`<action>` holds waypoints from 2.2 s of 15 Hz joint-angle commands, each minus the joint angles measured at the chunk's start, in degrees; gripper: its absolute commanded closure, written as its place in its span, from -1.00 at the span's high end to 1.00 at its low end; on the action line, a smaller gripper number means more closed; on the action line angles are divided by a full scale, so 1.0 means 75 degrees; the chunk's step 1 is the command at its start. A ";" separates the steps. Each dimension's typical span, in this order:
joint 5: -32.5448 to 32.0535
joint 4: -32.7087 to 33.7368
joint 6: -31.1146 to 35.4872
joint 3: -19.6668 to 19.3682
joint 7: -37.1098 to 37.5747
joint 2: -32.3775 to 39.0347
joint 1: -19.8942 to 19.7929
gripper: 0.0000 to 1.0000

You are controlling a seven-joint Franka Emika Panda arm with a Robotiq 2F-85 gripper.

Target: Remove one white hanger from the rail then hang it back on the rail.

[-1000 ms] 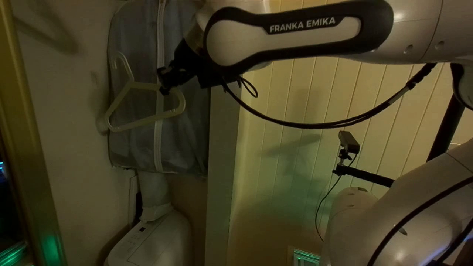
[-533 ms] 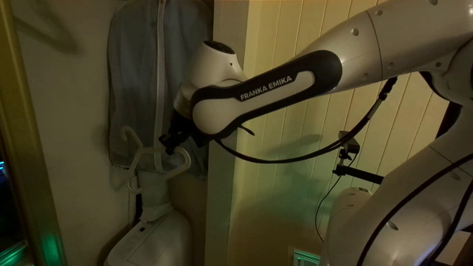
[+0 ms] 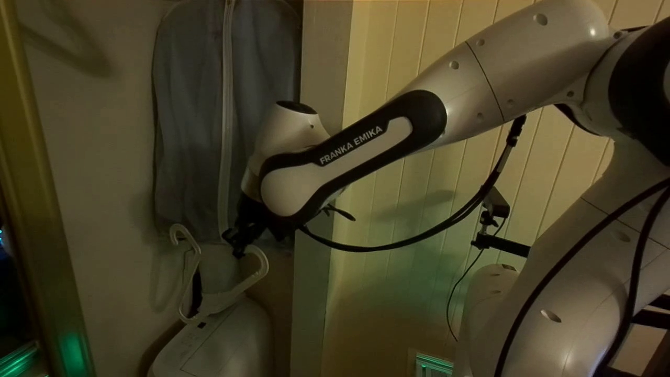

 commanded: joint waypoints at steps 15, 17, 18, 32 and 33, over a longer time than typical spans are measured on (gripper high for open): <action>-0.5005 0.0409 0.2807 0.1663 0.4283 0.2738 -0.2298 -0.97; -0.5365 0.0506 0.2723 0.1703 0.4703 0.2954 -0.2243 -0.97; -0.4897 0.0247 0.2784 0.1534 0.4142 0.2660 -0.2160 -0.89; -0.6078 0.1153 0.2886 0.1603 0.5442 0.3939 -0.2079 -0.97; -0.6206 0.1284 0.2921 0.1561 0.5602 0.4144 -0.2063 -0.97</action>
